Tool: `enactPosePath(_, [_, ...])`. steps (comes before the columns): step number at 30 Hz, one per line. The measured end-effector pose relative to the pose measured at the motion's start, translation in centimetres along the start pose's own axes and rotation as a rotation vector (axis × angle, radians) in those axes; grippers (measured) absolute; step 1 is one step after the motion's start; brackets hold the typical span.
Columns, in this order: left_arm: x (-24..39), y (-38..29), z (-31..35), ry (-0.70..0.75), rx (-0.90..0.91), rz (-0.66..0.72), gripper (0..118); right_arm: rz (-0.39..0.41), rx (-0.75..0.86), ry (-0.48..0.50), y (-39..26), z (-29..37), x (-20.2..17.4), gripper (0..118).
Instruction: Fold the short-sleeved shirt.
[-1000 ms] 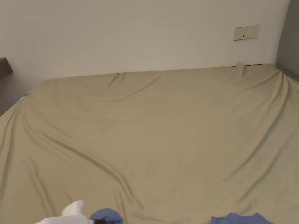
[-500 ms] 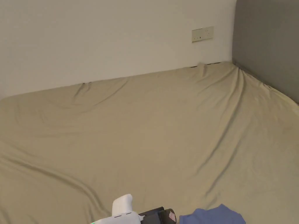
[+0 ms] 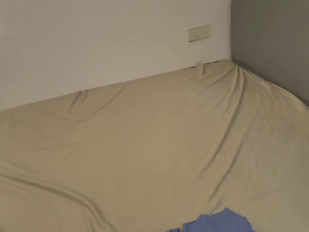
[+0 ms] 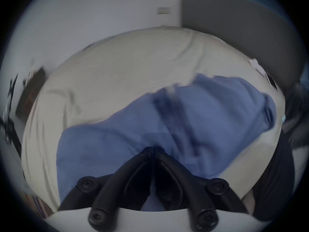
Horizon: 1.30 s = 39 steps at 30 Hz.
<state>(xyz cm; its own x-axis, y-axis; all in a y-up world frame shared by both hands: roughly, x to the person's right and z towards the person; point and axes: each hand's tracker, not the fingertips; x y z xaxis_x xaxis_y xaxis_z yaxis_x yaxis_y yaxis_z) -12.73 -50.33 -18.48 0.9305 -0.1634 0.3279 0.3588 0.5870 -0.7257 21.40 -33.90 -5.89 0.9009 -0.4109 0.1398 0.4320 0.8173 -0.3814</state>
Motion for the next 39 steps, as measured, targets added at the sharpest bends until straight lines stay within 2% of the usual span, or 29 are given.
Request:
enactPosePath(3, [3.8, 0.7, -0.3, -0.079, 0.026, -0.118, 5, -0.012, 0.004, -0.009, 0.1, 0.1, 0.2, 15])
enactPosePath(7, [4.3, 1.7, -0.7, -0.14, 0.008, -0.074, 5, -0.012, 0.008, -0.021, 0.3, 0.4, 0.0, 15])
enactPosePath(11, [-1.3, 2.7, 1.8, -0.348, 0.083, 0.147, 5, 0.017, 0.006, -0.022, 0.3, 0.4, -0.7, 15])
enactPosePath(14, [-7.8, 2.4, 4.0, -0.485, 0.188, 0.304, 5, 0.021, -0.003, -0.02, 0.3, -0.2, -1.0, 15])
enactPosePath(17, [-15.4, 0.4, 4.8, -0.548, 0.264, 0.516, 6, 0.017, -0.01, -0.007, 0.2, -0.7, -1.6, 15])
enactPosePath(18, [-17.6, -0.4, 4.8, -0.547, 0.274, 0.574, 12, 0.016, -0.013, -0.003, 0.2, -0.8, -1.8, 15])
enactPosePath(19, [-20.0, -1.4, 4.6, -0.543, 0.258, 0.64, 28, 0.017, -0.017, 0.0, 0.1, -1.0, -2.1, 15])
enactPosePath(20, [-22.0, -2.3, 4.5, -0.535, 0.211, 0.71, 58, 0.019, -0.022, 0.0, 0.0, -1.2, -2.5, 15])
enactPosePath(21, [-23.7, -3.2, 4.1, -0.535, 0.166, 0.754, 104, 0.021, -0.028, 0.004, 0.0, -1.4, -2.7, 15])
enactPosePath(22, [-25.3, -4.7, 3.6, -0.555, 0.146, 0.805, 117, 0.024, -0.034, 0.012, 0.0, -1.6, -2.9, 15])
enactPosePath(23, [-26.6, -5.8, 3.4, -0.574, 0.158, 0.844, 118, 0.028, -0.038, 0.016, -0.1, -1.7, -3.2, 15])
enactPosePath(25, [-27.8, -7.7, 2.6, -0.589, 0.125, 0.946, 118, 0.038, -0.043, 0.022, -0.1, -1.9, -3.8, 15])
enactPosePath(29, [-27.6, -10.6, -1.2, -0.717, -0.004, 1.098, 118, 0.063, -0.041, 0.028, 0.0, -2.1, -4.9, 15])
enactPosePath(32, [-24.2, -10.4, -2.8, -0.861, -0.087, 1.153, 118, 0.078, -0.043, 0.035, 0.2, -1.9, -5.5, 15])
enactPosePath(34, [-22.3, -10.2, -4.2, -0.924, -0.098, 1.164, 110, 0.098, -0.037, 0.029, 0.4, -1.7, -5.8, 15])
enactPosePath(35, [-21.7, -9.8, -4.2, -0.924, -0.081, 1.178, 98, 0.102, -0.035, 0.027, 0.5, -1.5, -6.0, 15])
enactPosePath(36, [-21.5, -8.9, -3.3, -0.895, -0.09, 1.177, 66, 0.104, -0.032, 0.025, 0.5, -1.4, -6.1, 15])
enactPosePath(37, [-21.2, -8.7, -3.2, -0.806, -0.101, 1.185, 26, 0.106, -0.028, 0.023, 0.6, -1.2, -6.2, 15])
enactPosePath(38, [-20.9, -8.5, -3.2, -0.724, -0.119, 1.178, 14, 0.107, -0.023, 0.022, 0.6, -1.0, -6.3, 15])
enactPosePath(39, [-20.7, -8.7, -3.3, -0.679, -0.152, 1.182, 14, 0.109, -0.019, 0.021, 0.6, -0.9, -6.4, 15])
